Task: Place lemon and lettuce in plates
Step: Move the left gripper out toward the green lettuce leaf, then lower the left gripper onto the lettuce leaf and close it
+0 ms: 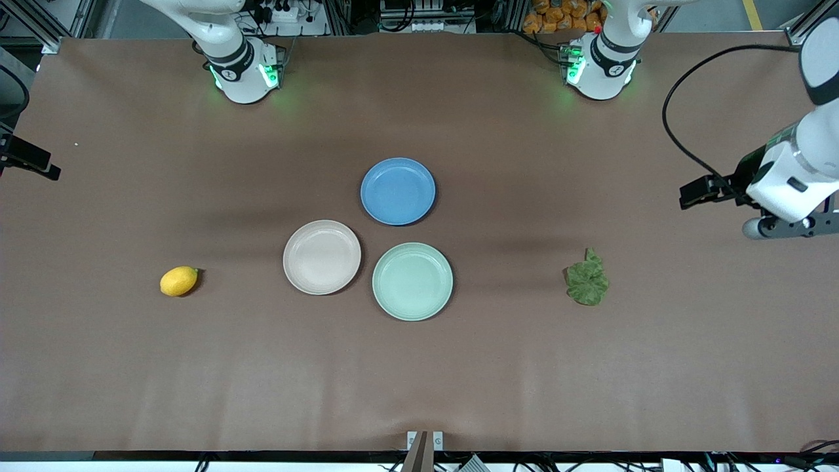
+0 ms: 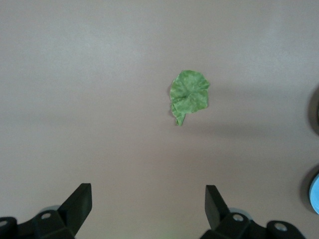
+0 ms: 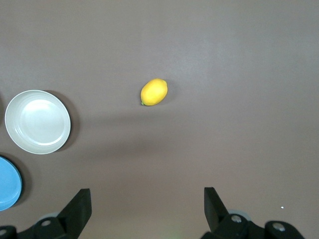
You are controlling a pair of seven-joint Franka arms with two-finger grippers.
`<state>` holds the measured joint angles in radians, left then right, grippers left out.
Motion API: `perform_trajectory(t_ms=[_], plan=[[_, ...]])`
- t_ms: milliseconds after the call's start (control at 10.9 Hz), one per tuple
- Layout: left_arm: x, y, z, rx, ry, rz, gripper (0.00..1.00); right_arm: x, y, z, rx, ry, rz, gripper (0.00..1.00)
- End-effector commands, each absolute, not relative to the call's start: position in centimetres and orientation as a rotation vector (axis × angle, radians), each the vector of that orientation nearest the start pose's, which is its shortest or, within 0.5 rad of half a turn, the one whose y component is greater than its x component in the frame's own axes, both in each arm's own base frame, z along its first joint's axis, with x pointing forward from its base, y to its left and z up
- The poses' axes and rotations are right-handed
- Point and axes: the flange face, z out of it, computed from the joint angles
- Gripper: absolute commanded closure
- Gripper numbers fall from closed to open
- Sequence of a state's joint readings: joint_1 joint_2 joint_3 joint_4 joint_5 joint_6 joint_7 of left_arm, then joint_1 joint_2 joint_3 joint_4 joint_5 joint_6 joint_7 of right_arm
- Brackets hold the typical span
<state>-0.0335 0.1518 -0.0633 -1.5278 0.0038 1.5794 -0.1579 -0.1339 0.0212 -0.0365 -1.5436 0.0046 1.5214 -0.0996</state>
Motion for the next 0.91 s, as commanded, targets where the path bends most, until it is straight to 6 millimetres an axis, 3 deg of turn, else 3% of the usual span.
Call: perform_trajectory(t_ms=[0,457,822], plan=[[61.7,-5.5,52.1,-3.135,-0.129,0.157,0.00,54.6,-9.2,61.8,-3.130,0.086,0.071,0.00],[65.2,-7.3,43.6,-3.138,-0.178,0.160,0.00,54.5,-8.2,61.8,-3.133,0.046,0.081,0.00],[65.8,-8.9,34.8,-3.153,-0.218,0.075,0.00,54.6,-6.9,61.6,-3.141,0.010,0.092,0.00]])
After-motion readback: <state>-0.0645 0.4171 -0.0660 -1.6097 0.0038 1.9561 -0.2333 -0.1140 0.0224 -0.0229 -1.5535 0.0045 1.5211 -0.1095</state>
